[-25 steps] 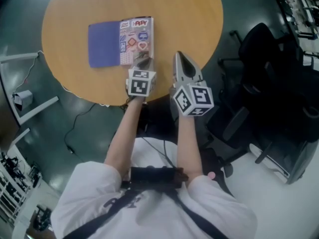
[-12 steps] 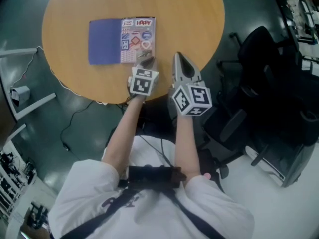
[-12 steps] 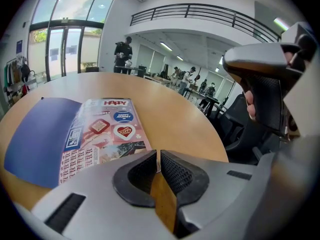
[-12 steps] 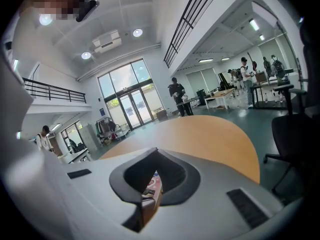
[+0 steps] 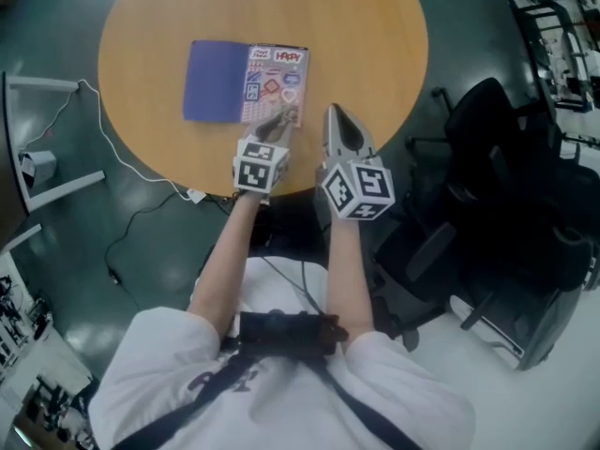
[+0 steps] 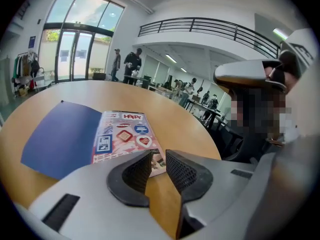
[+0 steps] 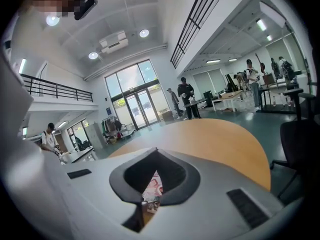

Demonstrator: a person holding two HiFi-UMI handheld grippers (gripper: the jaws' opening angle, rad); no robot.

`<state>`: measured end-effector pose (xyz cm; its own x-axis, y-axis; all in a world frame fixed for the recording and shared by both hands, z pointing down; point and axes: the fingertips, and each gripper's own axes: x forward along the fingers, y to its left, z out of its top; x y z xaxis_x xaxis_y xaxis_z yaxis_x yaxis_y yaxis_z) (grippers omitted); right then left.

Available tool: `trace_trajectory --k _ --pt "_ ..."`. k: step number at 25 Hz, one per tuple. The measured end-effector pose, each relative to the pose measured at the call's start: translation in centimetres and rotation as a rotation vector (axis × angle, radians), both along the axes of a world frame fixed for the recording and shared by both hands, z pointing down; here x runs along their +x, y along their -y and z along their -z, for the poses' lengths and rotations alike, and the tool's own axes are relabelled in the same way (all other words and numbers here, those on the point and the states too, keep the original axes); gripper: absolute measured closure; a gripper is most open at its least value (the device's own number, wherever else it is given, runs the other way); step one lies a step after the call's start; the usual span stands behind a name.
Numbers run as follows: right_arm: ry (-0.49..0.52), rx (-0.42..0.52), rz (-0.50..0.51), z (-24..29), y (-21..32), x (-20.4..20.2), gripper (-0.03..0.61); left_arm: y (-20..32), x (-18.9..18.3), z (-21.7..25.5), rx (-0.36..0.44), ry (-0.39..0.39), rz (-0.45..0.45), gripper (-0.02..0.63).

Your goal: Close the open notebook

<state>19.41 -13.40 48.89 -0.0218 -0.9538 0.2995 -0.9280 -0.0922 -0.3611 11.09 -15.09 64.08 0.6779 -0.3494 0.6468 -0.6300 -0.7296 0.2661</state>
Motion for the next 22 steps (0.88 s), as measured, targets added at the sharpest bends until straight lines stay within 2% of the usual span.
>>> trace_trajectory --k 4,8,12,18,20,22 --pt "-0.014 0.01 0.056 0.8 1.8 -2.0 0.561 2.7 -3.5 1.0 0.024 -0.003 0.078 0.5" --pt "-0.026 0.022 0.127 1.7 3.6 -4.5 0.561 5.4 -7.6 3.0 0.065 -0.022 0.182 0.492" --pt "-0.029 0.027 0.198 1.8 5.0 -7.2 0.561 7.5 -12.2 3.3 0.068 -0.026 0.291 0.457" --pt "-0.033 0.019 0.289 1.8 6.2 -10.0 0.561 8.2 -17.8 2.0 0.035 -0.015 0.44 0.362" --pt "-0.036 0.014 0.31 1.7 6.7 -10.7 0.561 8.3 -19.0 1.3 -0.001 -0.047 0.489 0.356" --pt "-0.041 0.006 0.33 1.4 7.0 -11.3 0.561 8.3 -20.2 0.6 -0.051 -0.12 0.562 0.356"
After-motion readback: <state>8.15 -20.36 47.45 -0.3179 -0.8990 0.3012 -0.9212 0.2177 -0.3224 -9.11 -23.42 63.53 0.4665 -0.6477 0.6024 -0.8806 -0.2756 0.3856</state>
